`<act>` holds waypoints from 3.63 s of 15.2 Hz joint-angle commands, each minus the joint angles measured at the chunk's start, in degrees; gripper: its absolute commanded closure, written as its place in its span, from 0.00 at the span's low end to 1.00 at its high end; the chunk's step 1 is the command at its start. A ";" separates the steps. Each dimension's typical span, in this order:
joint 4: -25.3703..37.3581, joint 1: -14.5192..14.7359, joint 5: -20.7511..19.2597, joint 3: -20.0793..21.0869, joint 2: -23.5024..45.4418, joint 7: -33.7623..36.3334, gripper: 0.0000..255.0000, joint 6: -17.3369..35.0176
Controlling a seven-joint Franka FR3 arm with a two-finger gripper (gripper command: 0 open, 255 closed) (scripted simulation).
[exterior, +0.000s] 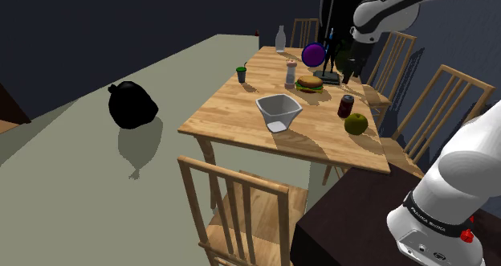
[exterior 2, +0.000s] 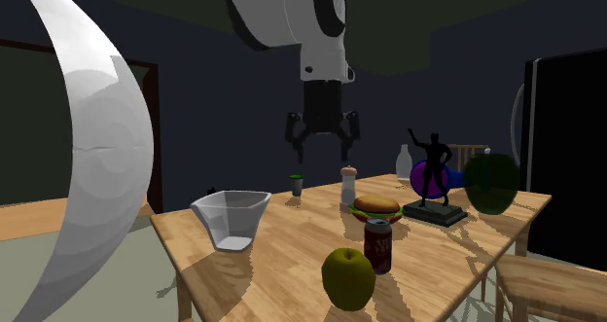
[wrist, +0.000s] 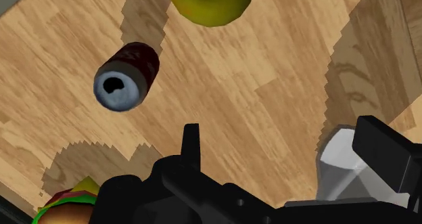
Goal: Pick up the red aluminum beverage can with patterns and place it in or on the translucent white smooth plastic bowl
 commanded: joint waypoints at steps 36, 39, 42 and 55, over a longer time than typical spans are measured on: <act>20.13 -9.91 23.56 -2.14 39.62 -25.96 1.00 8.42; 20.13 -9.91 23.56 -2.14 39.61 -25.97 1.00 8.42; 20.34 -9.57 22.84 -2.60 38.59 -25.50 1.00 7.31; 22.91 -7.82 18.45 -4.95 32.60 -22.66 1.00 -0.42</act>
